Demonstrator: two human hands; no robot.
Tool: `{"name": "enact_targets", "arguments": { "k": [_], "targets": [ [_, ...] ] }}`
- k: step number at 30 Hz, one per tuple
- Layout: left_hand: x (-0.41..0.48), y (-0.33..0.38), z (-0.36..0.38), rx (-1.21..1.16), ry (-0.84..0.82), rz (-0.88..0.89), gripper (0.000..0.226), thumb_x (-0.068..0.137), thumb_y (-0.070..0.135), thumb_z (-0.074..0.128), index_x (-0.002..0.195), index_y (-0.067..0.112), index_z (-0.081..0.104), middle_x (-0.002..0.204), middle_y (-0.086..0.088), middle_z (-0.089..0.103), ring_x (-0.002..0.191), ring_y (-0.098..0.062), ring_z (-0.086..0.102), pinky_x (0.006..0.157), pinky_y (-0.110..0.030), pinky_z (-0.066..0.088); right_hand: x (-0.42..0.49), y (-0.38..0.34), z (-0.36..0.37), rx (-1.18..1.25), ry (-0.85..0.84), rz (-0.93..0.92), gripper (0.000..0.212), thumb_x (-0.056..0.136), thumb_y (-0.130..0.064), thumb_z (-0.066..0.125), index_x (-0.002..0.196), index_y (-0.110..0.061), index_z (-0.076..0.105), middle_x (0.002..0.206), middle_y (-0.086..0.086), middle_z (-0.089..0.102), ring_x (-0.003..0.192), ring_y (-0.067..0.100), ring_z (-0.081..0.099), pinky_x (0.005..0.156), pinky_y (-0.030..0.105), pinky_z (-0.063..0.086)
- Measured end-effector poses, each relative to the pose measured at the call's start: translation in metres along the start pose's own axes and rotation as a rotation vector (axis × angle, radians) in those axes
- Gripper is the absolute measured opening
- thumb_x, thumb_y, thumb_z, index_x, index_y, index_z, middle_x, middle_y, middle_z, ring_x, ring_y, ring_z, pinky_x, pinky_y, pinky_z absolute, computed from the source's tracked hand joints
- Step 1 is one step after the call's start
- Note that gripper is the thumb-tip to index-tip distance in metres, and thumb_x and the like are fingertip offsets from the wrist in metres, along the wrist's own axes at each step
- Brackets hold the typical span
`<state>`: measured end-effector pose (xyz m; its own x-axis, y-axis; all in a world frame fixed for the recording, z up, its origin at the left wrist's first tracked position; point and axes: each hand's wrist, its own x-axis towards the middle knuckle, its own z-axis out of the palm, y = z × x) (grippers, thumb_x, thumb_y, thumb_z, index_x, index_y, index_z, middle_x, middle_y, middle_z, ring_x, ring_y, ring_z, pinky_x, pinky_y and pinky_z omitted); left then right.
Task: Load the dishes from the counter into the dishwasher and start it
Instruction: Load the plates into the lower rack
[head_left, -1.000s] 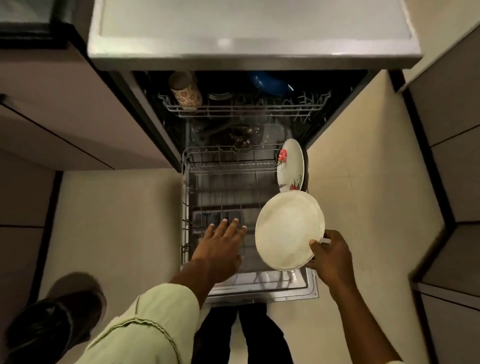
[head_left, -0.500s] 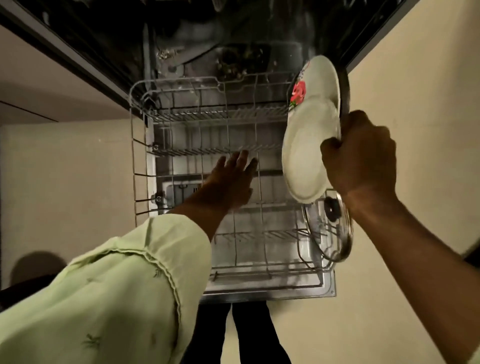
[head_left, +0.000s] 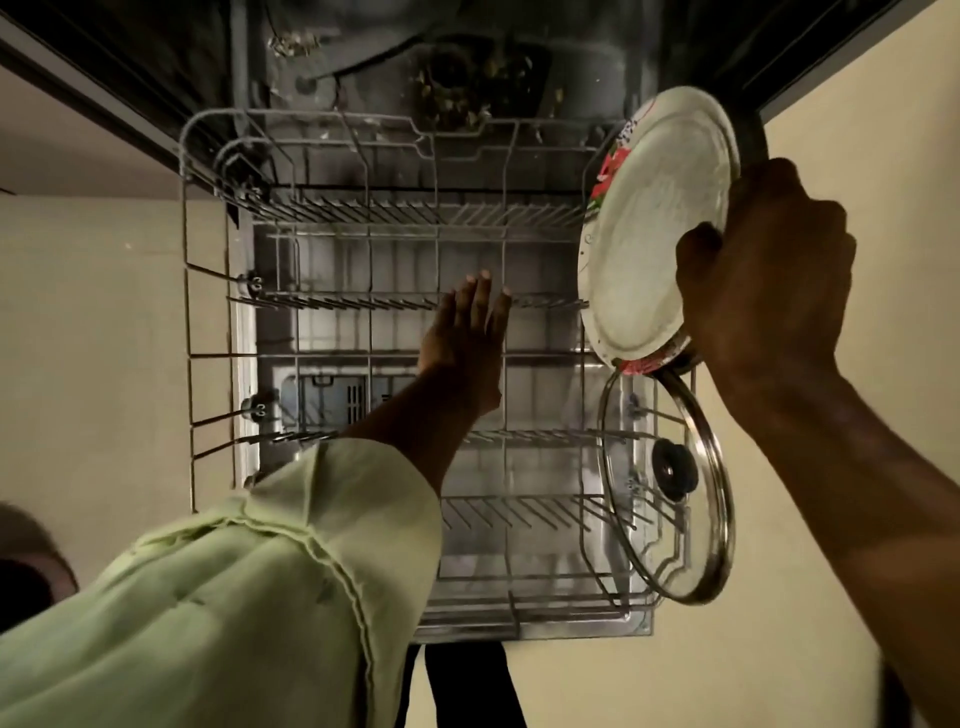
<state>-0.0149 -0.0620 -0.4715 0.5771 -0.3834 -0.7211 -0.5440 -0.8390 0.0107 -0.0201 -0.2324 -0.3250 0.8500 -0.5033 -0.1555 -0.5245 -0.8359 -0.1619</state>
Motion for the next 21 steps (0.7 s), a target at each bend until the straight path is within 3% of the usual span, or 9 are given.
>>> {"name": "enact_targets", "arguments": {
  "k": [7, 13, 15, 17, 19, 21],
  "targets": [
    [0.006, -0.008, -0.004, 0.002, -0.027, 0.065, 0.116, 0.088, 0.050, 0.063, 0.152, 0.011, -0.025, 0.158, -0.020, -0.028, 0.149, -0.035, -0.018, 0.122, -0.044, -0.007, 0.018, -0.009, 0.008, -0.067, -0.033, -0.013, 0.049, 0.099, -0.023, 0.052, 0.142, -0.002, 0.039, 0.124, 0.023, 0.059, 0.113, 0.044, 0.055, 0.091, 0.044, 0.046],
    [0.009, -0.015, -0.009, 0.002, -0.059, 0.111, 0.117, 0.087, 0.052, 0.065, 0.153, 0.012, -0.023, 0.159, -0.021, -0.024, 0.150, -0.036, -0.015, 0.123, -0.045, -0.004, 0.023, -0.017, 0.015, -0.108, -0.060, -0.055, 0.031, 0.100, -0.018, 0.054, 0.126, -0.001, 0.053, 0.128, 0.021, 0.057, 0.116, 0.042, 0.055, 0.092, 0.045, 0.046],
    [0.010, -0.014, -0.010, -0.026, -0.066, 0.108, 0.118, 0.086, 0.052, 0.066, 0.153, 0.012, -0.023, 0.160, -0.021, -0.024, 0.150, -0.036, -0.015, 0.123, -0.045, -0.004, 0.022, -0.016, 0.020, -0.066, -0.063, -0.029, 0.023, 0.098, -0.013, 0.053, 0.118, -0.002, 0.057, 0.114, 0.021, 0.057, 0.108, 0.041, 0.056, 0.083, 0.046, 0.044],
    [0.010, -0.015, -0.011, -0.039, -0.072, 0.114, 0.117, 0.086, 0.051, 0.065, 0.153, 0.012, -0.022, 0.160, -0.021, -0.024, 0.150, -0.036, -0.016, 0.123, -0.045, -0.004, 0.023, -0.014, 0.026, -0.021, -0.022, -0.042, 0.008, 0.094, -0.006, 0.052, 0.098, -0.002, 0.058, 0.087, 0.015, 0.049, 0.083, 0.036, 0.051, 0.067, 0.039, 0.033],
    [0.011, -0.017, -0.010, -0.044, -0.077, 0.124, 0.116, 0.087, 0.051, 0.064, 0.153, 0.012, -0.022, 0.159, -0.021, -0.025, 0.150, -0.036, -0.016, 0.123, -0.045, -0.004, 0.023, -0.016, 0.029, -0.021, -0.017, -0.040, 0.007, 0.092, -0.003, 0.051, 0.085, -0.006, 0.051, 0.080, 0.010, 0.042, 0.073, 0.028, 0.040, 0.066, 0.036, 0.029],
    [0.011, -0.018, -0.010, -0.054, -0.081, 0.128, 0.115, 0.088, 0.050, 0.064, 0.154, 0.012, -0.022, 0.159, -0.020, -0.025, 0.150, -0.035, -0.016, 0.123, -0.045, -0.005, 0.021, -0.018, 0.029, -0.035, -0.048, -0.038, 0.009, 0.092, -0.003, 0.050, 0.084, -0.007, 0.048, 0.079, 0.011, 0.043, 0.074, 0.031, 0.044, 0.066, 0.037, 0.030]
  ]
}}
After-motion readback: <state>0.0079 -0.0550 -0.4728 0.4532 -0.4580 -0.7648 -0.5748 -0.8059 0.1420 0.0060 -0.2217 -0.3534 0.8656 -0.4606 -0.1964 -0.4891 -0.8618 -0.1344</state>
